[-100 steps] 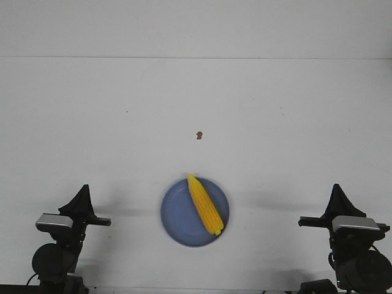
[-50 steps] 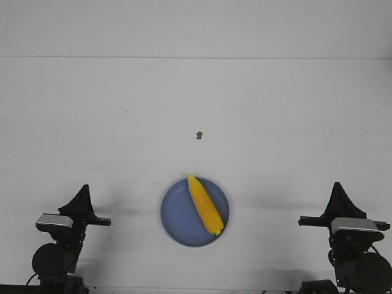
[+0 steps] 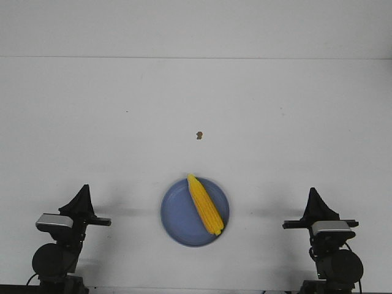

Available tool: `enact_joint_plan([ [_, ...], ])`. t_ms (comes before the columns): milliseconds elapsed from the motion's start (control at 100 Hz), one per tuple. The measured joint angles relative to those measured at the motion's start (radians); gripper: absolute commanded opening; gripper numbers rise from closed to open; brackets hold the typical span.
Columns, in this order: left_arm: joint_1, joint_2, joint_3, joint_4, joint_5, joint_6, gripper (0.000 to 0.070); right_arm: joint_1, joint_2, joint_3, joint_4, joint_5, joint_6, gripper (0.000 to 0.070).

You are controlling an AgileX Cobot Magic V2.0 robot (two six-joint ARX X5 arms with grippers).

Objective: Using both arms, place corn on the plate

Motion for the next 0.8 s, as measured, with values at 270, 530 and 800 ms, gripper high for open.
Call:
enact_joint_plan([
  [270, 0.000, 0.000, 0.000, 0.000, 0.000, 0.000, 0.0013, 0.011, -0.001, -0.041, 0.072, 0.000, 0.004, 0.0000],
  [530, 0.000, 0.000, 0.000, 0.000, 0.000, 0.000, 0.0013, 0.011, -0.001, -0.041, 0.072, 0.000, 0.004, 0.0000],
  [800, 0.000, 0.000, 0.000, 0.000, 0.000, 0.000, 0.0013, 0.011, -0.001, -0.041, 0.072, 0.000, 0.004, 0.0000],
])
